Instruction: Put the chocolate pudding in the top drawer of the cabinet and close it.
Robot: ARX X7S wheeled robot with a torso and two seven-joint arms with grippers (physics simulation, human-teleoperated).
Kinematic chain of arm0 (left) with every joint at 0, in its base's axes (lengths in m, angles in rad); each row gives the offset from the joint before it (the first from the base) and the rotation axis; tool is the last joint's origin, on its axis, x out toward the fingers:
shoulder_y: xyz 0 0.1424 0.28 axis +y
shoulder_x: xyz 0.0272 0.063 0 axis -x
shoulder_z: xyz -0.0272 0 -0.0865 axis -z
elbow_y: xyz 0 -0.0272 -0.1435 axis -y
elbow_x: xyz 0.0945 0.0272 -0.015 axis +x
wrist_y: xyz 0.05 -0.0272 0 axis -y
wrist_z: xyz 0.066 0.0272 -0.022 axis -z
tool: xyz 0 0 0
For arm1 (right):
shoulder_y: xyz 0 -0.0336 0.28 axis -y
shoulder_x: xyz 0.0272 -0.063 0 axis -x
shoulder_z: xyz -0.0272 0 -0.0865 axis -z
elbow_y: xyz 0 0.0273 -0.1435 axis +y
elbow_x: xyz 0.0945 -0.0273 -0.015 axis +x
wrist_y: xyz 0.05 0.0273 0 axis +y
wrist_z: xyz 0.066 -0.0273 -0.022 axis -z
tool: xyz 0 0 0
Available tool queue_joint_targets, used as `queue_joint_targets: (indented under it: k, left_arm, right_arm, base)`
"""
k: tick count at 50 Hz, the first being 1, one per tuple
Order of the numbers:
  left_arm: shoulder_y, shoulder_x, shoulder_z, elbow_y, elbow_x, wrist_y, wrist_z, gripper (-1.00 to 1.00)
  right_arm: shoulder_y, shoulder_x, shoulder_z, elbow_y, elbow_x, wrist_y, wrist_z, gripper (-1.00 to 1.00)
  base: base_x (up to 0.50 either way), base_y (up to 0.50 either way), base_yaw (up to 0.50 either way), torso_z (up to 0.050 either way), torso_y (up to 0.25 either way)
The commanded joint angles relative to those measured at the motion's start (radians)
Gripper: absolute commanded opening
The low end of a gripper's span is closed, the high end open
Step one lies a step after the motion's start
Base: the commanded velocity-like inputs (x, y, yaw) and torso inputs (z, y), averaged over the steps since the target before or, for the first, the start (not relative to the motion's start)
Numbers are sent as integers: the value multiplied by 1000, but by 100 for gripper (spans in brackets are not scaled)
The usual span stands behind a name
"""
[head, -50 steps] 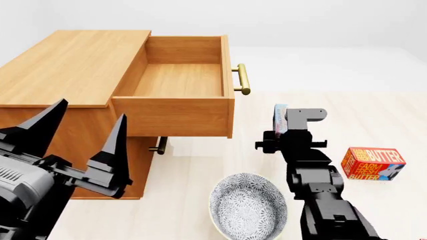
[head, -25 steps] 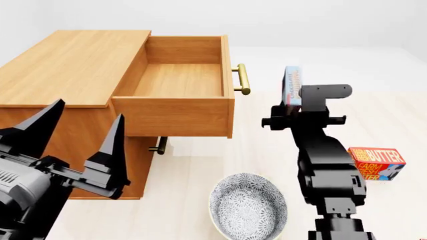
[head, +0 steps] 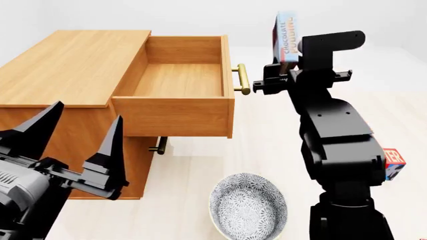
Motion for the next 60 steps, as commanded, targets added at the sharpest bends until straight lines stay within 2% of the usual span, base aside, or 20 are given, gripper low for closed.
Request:
queue_joint_targets:
  k: [1,17,36,51,60]
  left_arm:
    - [8,-1,-1,-10,-2,11,6,100]
    - [32,-5,1,-32,-5,53,25,100]
    - [73,-18,3,-63,-4,124,35,100]
    - [99,-21,5,-85,-6,165,43,100]
    - [107,-19,5,-100,-14,179,52,100]
  right_arm:
    - [101,-10,-21,31,6,36,-10,-100]
    - [209,-52,-60,76,57,50,-23,-100]
    - [280,-89,-251,206,203,-27,31,-100]
    - [311,-82,-357,172,350,-43,80,-100]
    - [340,-87,-424,235,435,-76,76,-100]
  base:
    - [0,0,0,0,0]
    - [0,0,0,0,0]
    - [0,0,0,0,1]
    - [0,0,0,0,0]
    - [0,0,0,0,0]
